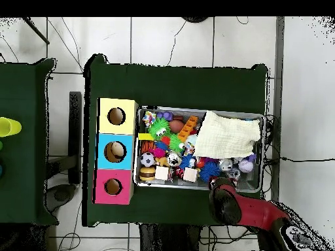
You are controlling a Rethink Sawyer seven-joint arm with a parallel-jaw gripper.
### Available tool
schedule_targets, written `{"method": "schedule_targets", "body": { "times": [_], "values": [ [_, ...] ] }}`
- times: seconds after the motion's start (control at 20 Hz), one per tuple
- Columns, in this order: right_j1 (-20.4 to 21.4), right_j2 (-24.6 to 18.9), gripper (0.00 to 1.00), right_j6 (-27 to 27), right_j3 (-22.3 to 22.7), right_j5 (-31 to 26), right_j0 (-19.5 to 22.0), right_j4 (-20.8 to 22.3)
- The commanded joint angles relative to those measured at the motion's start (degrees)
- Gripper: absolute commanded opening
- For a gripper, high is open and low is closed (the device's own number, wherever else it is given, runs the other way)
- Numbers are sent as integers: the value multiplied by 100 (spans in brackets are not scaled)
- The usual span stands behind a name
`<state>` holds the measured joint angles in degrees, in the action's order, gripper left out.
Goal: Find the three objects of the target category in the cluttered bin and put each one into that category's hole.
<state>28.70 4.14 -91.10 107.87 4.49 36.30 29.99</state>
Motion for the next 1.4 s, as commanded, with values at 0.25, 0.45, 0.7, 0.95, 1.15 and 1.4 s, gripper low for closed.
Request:
{"method": "schedule_targets", "body": {
  "times": [0.25,0.45,0.7,0.95,1.15,1.4],
  "values": [
    [491,-441,100,-216,-531,-680,95,113],
    [667,-647,100,-91,-422,-1049,257,47],
    [828,-704,100,27,-478,-1372,273,41],
    [820,-754,100,31,-466,-1363,386,171],
    [518,-698,100,-113,-485,-1088,396,271],
    [209,-600,100,-246,-565,-805,328,323]
  ]
}}
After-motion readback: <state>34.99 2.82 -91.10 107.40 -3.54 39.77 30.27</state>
